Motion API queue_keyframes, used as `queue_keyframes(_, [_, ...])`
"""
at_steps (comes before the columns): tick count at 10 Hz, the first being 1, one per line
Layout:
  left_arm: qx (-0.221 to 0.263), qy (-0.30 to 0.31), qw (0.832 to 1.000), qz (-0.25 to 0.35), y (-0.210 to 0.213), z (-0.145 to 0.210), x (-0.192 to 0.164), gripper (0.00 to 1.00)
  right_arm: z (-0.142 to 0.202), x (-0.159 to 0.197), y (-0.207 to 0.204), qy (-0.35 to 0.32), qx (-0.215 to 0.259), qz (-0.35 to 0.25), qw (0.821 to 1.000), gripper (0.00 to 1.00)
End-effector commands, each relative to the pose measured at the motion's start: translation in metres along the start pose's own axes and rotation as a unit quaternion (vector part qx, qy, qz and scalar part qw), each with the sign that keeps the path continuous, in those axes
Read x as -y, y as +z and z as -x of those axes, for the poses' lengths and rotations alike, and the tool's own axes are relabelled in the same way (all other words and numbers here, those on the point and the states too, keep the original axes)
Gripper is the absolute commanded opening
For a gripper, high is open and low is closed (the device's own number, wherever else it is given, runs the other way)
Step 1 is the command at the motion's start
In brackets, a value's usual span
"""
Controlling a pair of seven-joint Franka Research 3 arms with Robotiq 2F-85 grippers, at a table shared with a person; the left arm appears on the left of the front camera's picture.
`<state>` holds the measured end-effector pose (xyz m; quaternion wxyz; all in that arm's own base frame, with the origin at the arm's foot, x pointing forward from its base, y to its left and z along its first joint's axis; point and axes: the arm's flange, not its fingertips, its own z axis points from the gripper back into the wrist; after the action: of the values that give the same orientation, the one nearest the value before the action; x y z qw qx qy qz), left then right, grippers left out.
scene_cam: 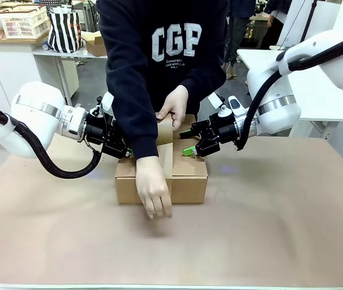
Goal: Pack the gift set into the box.
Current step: Press and hold the closed box until the human finishes sealing it.
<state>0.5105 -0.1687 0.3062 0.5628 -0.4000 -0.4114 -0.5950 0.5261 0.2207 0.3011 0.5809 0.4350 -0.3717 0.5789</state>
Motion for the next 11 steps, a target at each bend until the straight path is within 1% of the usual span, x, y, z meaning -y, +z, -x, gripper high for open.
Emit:
queue_keyframes(1, [-0.002,0.002,1.0,0.001,-0.0003,0.0032,0.0014,1.0,0.0029,-0.0006,-0.0008,-0.002,-0.003,0.0,1.0,1.0])
queue_keyframes(11, [-0.002,0.002,1.0,0.001,-0.0003,0.0032,0.0014,1.0,0.0029,-0.0006,-0.0008,-0.002,-0.003,0.0,1.0,1.0])
